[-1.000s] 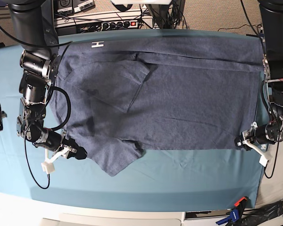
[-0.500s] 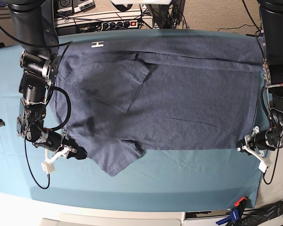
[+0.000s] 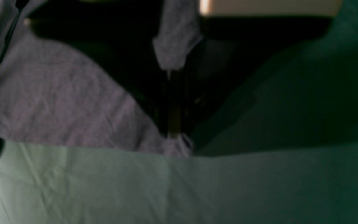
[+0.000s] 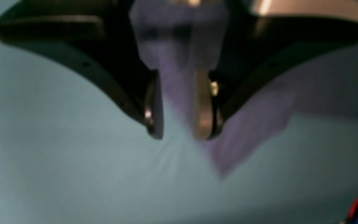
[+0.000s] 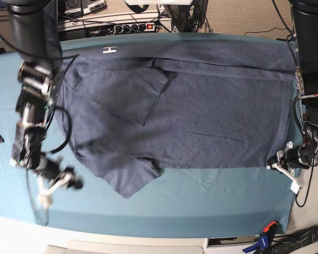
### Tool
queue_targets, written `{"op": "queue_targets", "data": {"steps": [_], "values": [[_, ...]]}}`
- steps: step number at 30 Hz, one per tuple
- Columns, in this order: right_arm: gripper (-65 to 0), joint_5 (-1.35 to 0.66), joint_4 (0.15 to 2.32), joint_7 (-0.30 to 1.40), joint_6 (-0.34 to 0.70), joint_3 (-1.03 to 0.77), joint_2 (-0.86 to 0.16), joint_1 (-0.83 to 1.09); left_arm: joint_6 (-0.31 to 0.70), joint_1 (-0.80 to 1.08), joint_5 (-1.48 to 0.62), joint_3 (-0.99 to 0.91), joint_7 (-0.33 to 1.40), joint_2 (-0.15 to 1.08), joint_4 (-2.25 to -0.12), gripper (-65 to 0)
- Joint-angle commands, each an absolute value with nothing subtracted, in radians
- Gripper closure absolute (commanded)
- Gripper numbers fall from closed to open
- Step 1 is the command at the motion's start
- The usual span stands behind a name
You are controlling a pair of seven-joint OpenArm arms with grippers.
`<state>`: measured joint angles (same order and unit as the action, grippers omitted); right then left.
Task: Fold the T-shirt properly
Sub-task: 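Adjust the right gripper's grip on the hem corner, holding with the left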
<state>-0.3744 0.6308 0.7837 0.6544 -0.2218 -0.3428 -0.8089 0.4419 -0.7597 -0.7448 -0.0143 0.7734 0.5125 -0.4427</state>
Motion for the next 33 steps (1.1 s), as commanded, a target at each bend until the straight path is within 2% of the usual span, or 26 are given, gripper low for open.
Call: {"op": "queue_targets", "data": {"steps": [1,9,17,33], "values": [[-17.7,-0.365,0.649,0.744,0.651,-0.224,-0.355,-0.862,0.461,-0.795,-0.764,-0.016,0.754,0.527,-0.456,0.0],[-17.7,-0.250,0.629,0.689,0.578,-0.224,-0.329,-0.881,0.469,-0.796,-0.764,-0.016,0.740,0.527,-0.456,0.0],[-17.7,-0.184,0.480,0.607,0.564,-0.224,-0.330,-0.876,0.473,-0.796,-0.772,-0.016,0.739,0.527,-0.456,0.0],[-18.9,-0.141,0.469,0.579,0.525,-0.224,-0.326,-0.750,0.474,-0.796,-0.772,-0.016,0.739,0.527,-0.456,0.0]]}}
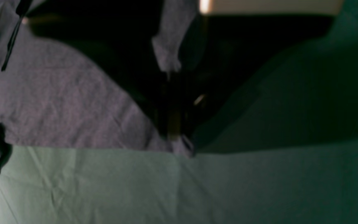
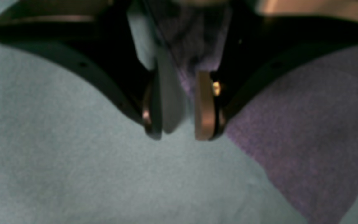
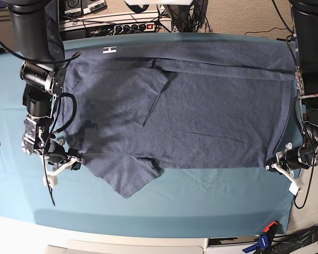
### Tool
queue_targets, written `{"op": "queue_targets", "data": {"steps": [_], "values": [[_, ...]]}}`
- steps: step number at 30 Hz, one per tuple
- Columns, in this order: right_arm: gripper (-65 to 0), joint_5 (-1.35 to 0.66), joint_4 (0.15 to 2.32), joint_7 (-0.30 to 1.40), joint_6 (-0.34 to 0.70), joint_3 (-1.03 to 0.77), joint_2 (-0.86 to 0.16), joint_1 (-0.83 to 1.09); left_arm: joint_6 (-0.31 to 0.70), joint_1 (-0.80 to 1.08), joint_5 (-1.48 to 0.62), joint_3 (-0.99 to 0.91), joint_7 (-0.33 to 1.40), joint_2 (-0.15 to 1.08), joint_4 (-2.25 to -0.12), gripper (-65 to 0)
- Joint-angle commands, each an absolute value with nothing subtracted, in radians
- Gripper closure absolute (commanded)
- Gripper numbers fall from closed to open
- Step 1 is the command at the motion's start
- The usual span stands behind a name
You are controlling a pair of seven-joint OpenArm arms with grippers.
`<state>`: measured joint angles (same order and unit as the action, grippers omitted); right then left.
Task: Fold the T-shirt properly
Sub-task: 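Adjust the right gripper's grip on the hem corner, holding with the left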
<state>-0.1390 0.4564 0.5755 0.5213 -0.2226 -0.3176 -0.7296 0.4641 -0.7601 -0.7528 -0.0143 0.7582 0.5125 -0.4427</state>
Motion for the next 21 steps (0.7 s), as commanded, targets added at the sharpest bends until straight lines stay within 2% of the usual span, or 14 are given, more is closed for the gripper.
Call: {"op": "queue_targets", "data": {"steps": [1,17,21], "values": [[-18.9,-0.142,0.469,0.580,0.527,-0.224,-0.324,-0.744,0.473,-0.796,-0.772,-0.016,0.739,0.527,-0.456,0.0],[-18.9,-0.257,0.469,0.643,0.696,-0.223,-0.291,-0.745,0.474,-0.796,-0.771,-0.016,0.740,0.528,-0.456,0.0],[-18.9,-0.270,0.470,0.617,0.698,-0.223,-0.291,-0.745,0.473,-0.796,-0.771,-0.016,0.740,0.533,-0.456,0.0]]}}
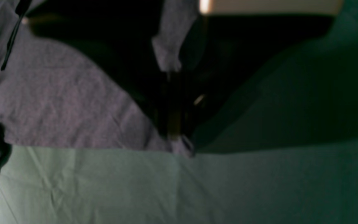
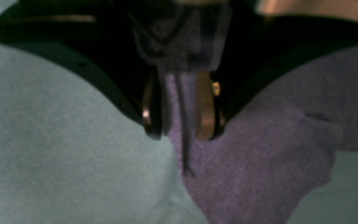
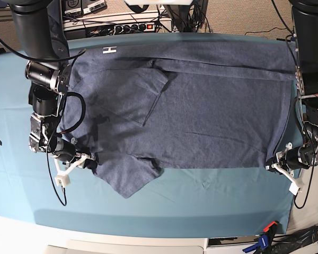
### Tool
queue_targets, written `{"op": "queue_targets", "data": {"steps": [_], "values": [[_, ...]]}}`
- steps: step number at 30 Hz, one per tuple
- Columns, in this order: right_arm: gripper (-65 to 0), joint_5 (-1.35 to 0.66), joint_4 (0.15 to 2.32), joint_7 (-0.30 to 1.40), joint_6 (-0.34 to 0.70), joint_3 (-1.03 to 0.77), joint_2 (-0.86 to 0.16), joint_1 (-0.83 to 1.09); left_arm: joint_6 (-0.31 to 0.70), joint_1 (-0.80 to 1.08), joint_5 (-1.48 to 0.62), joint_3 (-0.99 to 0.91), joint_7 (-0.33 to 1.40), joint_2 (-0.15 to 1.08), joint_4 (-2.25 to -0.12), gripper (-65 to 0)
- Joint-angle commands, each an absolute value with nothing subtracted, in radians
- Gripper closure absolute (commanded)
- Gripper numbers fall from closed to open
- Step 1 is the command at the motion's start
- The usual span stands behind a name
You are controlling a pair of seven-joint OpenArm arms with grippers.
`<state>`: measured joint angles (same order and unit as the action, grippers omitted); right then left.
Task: Fold the T-shirt properly
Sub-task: 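Adjust the right gripper's grip on the hem corner, holding with the left, then lift the hem with both grippers and fold it over toward the shoulders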
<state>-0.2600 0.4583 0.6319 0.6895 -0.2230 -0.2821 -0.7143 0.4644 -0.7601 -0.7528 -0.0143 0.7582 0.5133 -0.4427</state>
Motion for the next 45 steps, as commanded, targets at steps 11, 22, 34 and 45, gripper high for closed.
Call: {"op": "queue_targets", "data": {"steps": [11,22,34,45], "values": [[-18.9,-0.269,0.471,0.537,0.698,-0.223,-0.291,-0.745,0.499,-0.795,-0.771,-0.016,0.740,0.560,-0.456,0.0],[-15.6,-0.262,0.471,0.562,0.698,-0.223,-0.291,-0.744,0.499,-0.796,-0.772,-0.016,0.740,0.566,-0.456,0.0],[0.0,-0.261,0.471,0.570,0.698,-0.223,-0.292,-0.742,0.499,-0.795,-0.772,-0.016,0.746,0.566,-0.456,0.0],[0.0,-0.333,0.578,0.636,0.698,-0.223,-0.300,-0.687,0.545,-0.795,-0.832,-0.016,0.805,0.571,-0.456,0.0]]}}
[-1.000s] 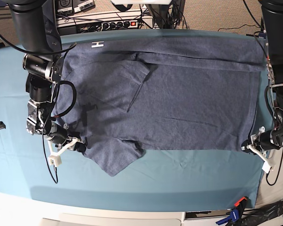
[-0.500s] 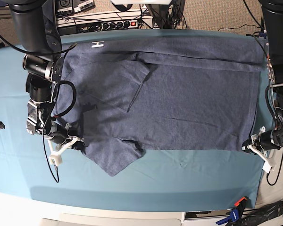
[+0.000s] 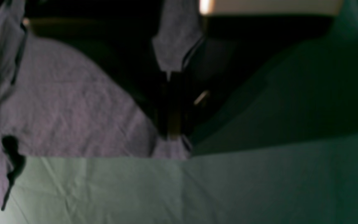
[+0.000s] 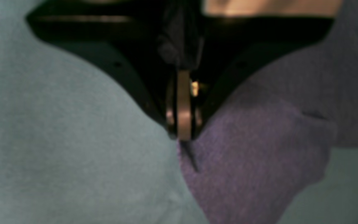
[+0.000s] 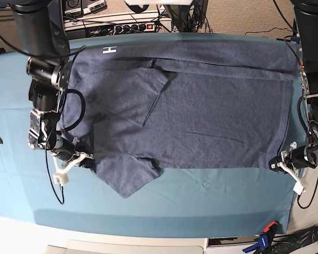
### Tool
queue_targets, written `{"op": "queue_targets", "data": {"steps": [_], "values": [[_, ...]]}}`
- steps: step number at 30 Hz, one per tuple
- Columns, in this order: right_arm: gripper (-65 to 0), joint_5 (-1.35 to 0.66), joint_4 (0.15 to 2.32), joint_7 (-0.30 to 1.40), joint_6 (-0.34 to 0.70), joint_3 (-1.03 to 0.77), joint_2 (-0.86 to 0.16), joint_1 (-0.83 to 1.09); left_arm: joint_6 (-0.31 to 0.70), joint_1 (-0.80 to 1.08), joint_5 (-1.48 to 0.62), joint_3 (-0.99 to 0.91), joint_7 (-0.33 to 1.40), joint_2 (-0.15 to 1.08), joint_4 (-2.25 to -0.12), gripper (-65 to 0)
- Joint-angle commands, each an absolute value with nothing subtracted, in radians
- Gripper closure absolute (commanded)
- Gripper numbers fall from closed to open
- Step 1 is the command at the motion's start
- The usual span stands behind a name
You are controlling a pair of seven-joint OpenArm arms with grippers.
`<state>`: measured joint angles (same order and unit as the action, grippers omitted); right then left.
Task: Fold the T-shirt properly
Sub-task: 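Lift the hem with both grippers and fold it over toward the shoulders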
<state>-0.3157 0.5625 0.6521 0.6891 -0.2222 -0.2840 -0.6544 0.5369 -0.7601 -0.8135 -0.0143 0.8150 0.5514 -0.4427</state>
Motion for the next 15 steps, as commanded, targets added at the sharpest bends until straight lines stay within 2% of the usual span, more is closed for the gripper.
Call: {"op": "queue_targets", "data": {"steps": [1,4,12,15], "values": [[0.0,-0.333,0.612,0.642,0.698,-0.223,-0.300,-0.665,0.545,-0.795,-0.832,-0.016,0.809,0.572,-0.456,0.0],[0.0,-0.372,0.727,0.665,0.698,-0.223,-0.300,-0.585,0.553,-0.795,-0.848,-0.016,0.826,0.576,-0.456,0.0],[0.0,-0.449,1.079,0.757,0.698,-0.223,-0.305,-0.384,0.657,-0.795,-1.087,-0.016,0.987,0.635,-0.456,0.0],[0.0,-0.517,1.195,0.817,0.698,-0.223,-0.330,-0.331,0.657,-0.794,-1.158,-0.016,1.033,0.669,-0.456,0.0]]}}
